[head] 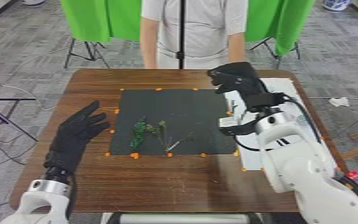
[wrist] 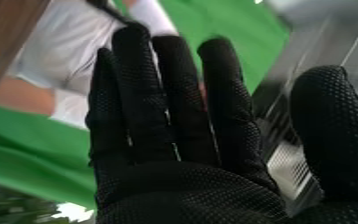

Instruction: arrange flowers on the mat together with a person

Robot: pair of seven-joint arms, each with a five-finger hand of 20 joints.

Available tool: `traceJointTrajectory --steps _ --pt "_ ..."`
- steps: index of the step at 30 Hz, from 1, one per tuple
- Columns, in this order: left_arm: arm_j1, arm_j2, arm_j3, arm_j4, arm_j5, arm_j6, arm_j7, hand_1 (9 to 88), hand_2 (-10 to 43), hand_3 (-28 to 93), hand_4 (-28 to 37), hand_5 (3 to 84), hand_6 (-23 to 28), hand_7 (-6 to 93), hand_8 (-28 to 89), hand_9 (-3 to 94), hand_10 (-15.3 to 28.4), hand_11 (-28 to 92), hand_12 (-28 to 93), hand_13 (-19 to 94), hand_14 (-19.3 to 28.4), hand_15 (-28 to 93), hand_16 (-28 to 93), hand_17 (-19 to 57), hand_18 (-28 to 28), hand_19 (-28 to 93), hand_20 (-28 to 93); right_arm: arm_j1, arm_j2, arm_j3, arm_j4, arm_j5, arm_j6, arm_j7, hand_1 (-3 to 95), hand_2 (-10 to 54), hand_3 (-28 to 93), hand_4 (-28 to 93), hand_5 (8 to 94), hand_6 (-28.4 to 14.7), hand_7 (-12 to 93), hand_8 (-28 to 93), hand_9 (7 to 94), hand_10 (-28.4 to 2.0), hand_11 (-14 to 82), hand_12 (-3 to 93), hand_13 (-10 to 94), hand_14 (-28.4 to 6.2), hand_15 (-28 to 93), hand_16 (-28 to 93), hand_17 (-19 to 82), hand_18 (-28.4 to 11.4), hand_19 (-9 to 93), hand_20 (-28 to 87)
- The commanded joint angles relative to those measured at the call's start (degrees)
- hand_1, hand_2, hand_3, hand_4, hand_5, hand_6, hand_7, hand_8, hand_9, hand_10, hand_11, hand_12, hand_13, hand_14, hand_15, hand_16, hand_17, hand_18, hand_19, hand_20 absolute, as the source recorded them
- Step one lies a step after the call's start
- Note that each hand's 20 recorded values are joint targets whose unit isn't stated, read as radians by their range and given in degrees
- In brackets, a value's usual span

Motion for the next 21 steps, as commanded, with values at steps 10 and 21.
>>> traceJointTrajectory --steps 10,21 --pt "0.1 0.61 2.61 1.24 -1.2 2.21 3.57 22.9 5.4 78 -28.0 37.1 4.1 9.2 -8 33.6 15.6 19 9 26 25.9 46 -6 -9.3 26.0 48 14 -21.9 -0.9 16.8 1.9 43.7 -7.9 -16.6 20.5 6.2 78 -28 50.5 0.9 15 -13 47.7 -14.6 9.9 13.9 38 -18.4 29 14 11 -24.6 52 14" --pt "-0.3 0.09 2.22 1.55 -0.82 1.27 3.23 22.5 5.5 78 -28.2 35.7 3.1 9.8 -9 34.3 16.0 20 10 26 26.1 46 -6 -9.2 26.4 48 15 -25.8 -3.6 17.8 2.0 43.5 -9.0 -19.3 18.4 6.1 79 -28 45.5 2.2 15 -13 44.8 -13.8 7.0 14.4 37 -18.2 25 17 10 -24.6 49 16"
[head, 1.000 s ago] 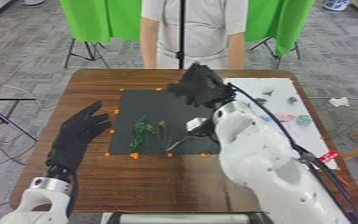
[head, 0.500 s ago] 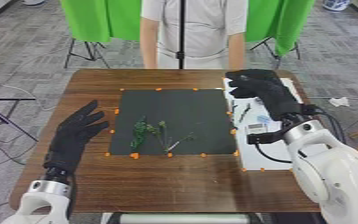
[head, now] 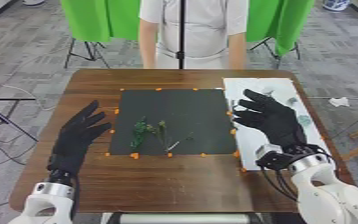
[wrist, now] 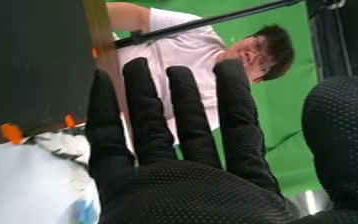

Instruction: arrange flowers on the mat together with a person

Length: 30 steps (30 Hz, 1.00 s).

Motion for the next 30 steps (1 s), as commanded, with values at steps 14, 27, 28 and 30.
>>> traceJointTrajectory --steps 14,27,28,30 --pt "0.1 -0.23 -0.14 0.42 -0.67 -0.05 -0.01 22.8 5.5 78 -28.3 36.6 4.1 9.9 -8 36.2 17.4 22 10 27 26.5 48 -7 -8.6 26.3 49 17 -2.1 -2.7 -0.2 0.8 -3.2 -1.9 -0.6 18.4 6.2 79 -28 47.0 1.6 16 -13 46.4 -13.9 8.3 14.9 38 -18.2 28 18 10 -24.5 50 18" --pt "-0.1 -0.11 0.02 0.52 -0.94 0.11 0.09 23.1 5.2 79 -28.1 36.4 4.1 9.8 -8 36.0 17.4 22 10 27 26.6 48 -7 -8.7 26.3 49 17 -1.4 -3.0 -1.3 1.3 -3.4 -2.2 0.1 18.3 6.2 79 -28 47.0 1.5 15 -13 46.5 -14.0 8.2 14.8 38 -18.1 28 17 10 -24.4 50 18" --pt "0.0 -0.12 -0.05 0.51 -0.91 0.05 0.08 23.2 5.2 79 -28.1 36.4 4.1 9.8 -8 36.0 17.4 22 10 27 26.6 48 -7 -8.7 26.3 49 17 -1.5 -2.9 -1.3 1.2 -3.3 -2.0 0.0 18.4 6.2 79 -28 47.0 1.5 15 -13 46.5 -14.0 8.2 14.8 38 -18.1 28 17 10 -24.4 50 18" --pt "0.0 -0.13 -0.07 0.52 -0.89 0.14 0.14 23.2 5.1 79 -28.0 36.4 4.1 9.8 -8 36.0 17.5 22 10 27 26.6 48 -7 -8.7 26.3 49 17 -1.7 -2.9 -0.9 1.2 -3.3 -2.1 0.0 18.4 6.2 79 -28 47.0 1.5 15 -13 46.5 -14.0 8.2 14.8 38 -18.2 29 17 10 -24.4 50 18"
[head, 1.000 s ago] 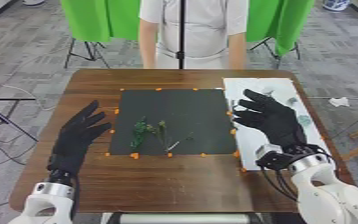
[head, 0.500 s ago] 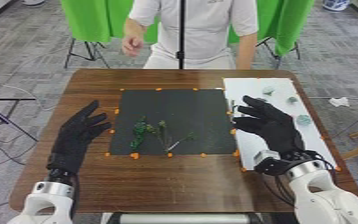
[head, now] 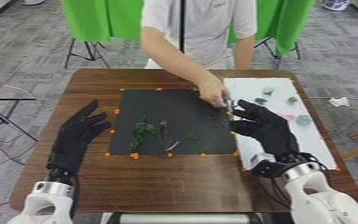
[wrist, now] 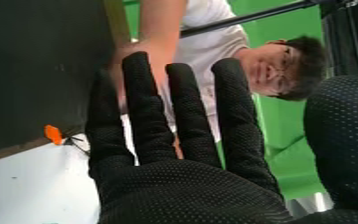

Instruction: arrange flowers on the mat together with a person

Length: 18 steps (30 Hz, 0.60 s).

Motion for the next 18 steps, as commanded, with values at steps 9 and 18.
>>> traceJointTrajectory --steps 9,18 --pt "1.5 -0.55 -0.93 -0.04 -0.02 -0.07 -0.66 23.4 5.1 79 -27.9 36.7 4.3 10.0 -8 36.1 17.5 23 10 27 26.6 48 -7 -8.6 26.5 50 17 -0.8 0.0 1.0 0.1 -0.1 -0.6 0.6 18.2 6.1 79 -28 47.1 1.6 15 -13 46.6 -14.0 8.1 14.7 38 -18.2 28 17 10 -24.5 49 18" --pt "2.1 -0.86 -1.24 -0.21 0.02 -0.21 -1.12 23.4 5.1 79 -28.0 36.5 4.2 9.8 -9 36.0 17.5 22 10 27 26.3 48 -7 -8.7 26.7 49 17 -1.2 0.4 1.9 0.3 0.1 0.1 0.6 17.8 5.9 79 -28 47.2 1.7 15 -13 46.6 -13.0 7.3 14.5 35 -18.0 21 18 10 -25.9 48 16"
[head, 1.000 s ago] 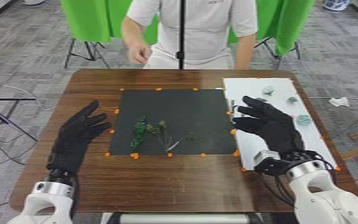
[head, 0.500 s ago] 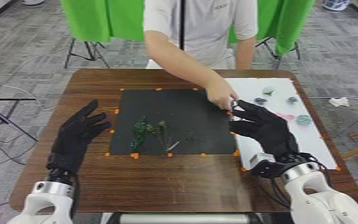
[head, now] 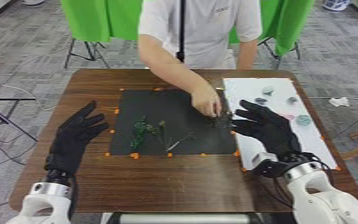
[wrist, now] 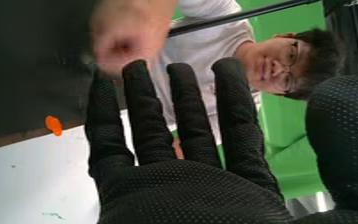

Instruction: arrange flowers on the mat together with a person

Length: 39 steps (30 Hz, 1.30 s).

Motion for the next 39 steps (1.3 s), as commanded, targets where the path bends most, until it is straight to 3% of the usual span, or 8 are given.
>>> traceJointTrajectory --steps 1,12,26,29,35,39 --pt "1.4 -0.63 -0.28 -0.22 0.0 -0.08 -0.77 23.4 5.1 79 -28.0 36.5 4.2 9.8 -8 35.9 17.4 22 10 27 26.3 48 -7 -8.8 26.7 49 17 -1.1 0.3 0.8 0.1 0.1 0.4 -0.2 17.7 5.9 79 -28 47.2 1.8 15 -13 46.6 -12.9 7.3 14.5 34 -18.0 21 18 10 -26.1 48 16" --pt "1.5 -0.87 -0.32 -0.27 0.12 -0.15 -1.24 23.3 5.0 79 -27.9 36.5 4.3 9.7 -8 35.9 17.4 22 10 26 26.3 48 -7 -8.8 26.6 49 17 -1.7 0.1 1.1 0.1 0.2 -0.1 0.3 17.5 5.6 80 -28 47.2 1.9 15 -13 46.7 -12.6 7.3 14.5 33 -17.9 19 19 10 -26.4 48 15" --pt "0.9 -0.08 0.11 0.02 -0.58 0.53 -0.14 23.5 5.0 79 -27.7 36.6 4.4 10.0 -8 35.9 17.6 23 10 26 26.4 48 -7 -8.8 26.6 49 17 0.2 0.8 1.1 0.5 -0.7 0.5 0.0 17.8 5.4 80 -28 47.1 1.8 15 -13 46.7 -12.8 7.3 14.7 35 -18.1 21 21 11 -26.4 49 16" --pt "0.9 -0.04 0.15 -0.03 -0.51 0.54 -0.04 23.6 5.0 79 -27.7 36.6 4.4 10.0 -8 35.9 17.6 23 10 27 26.3 48 -7 -8.8 26.6 49 17 1.0 1.9 2.0 0.7 -2.3 1.2 0.1 18.1 5.0 80 -28 47.2 1.9 15 -13 46.7 -12.9 7.3 14.8 38 -18.3 25 21 11 -26.7 51 17" --pt "1.0 0.45 0.26 -0.28 -0.81 1.07 0.62 23.6 5.0 79 -27.7 36.5 4.5 10.1 -8 35.9 17.7 23 10 27 26.3 48 -7 -8.8 26.6 49 17 3.6 7.1 4.0 1.8 -10.9 4.5 2.0 21.2 2.6 79 -27 47.1 1.7 15 -12 46.6 -14.2 8.8 15.7 45 -17.2 46 15 16 -26.5 59 21" --pt "0.8 0.5 0.26 -0.34 -0.83 1.23 0.85 23.7 5.0 79 -27.6 36.5 4.5 10.0 -8 35.9 17.7 23 10 27 26.3 48 -7 -8.8 26.6 49 17 7.2 11.4 3.5 3.6 -21.4 6.9 7.0 24.5 -0.8 79 -26 47.0 1.4 16 -12 46.9 -14.4 10.5 16.0 47 -16.4 53 14 21 -25.8 65 23"
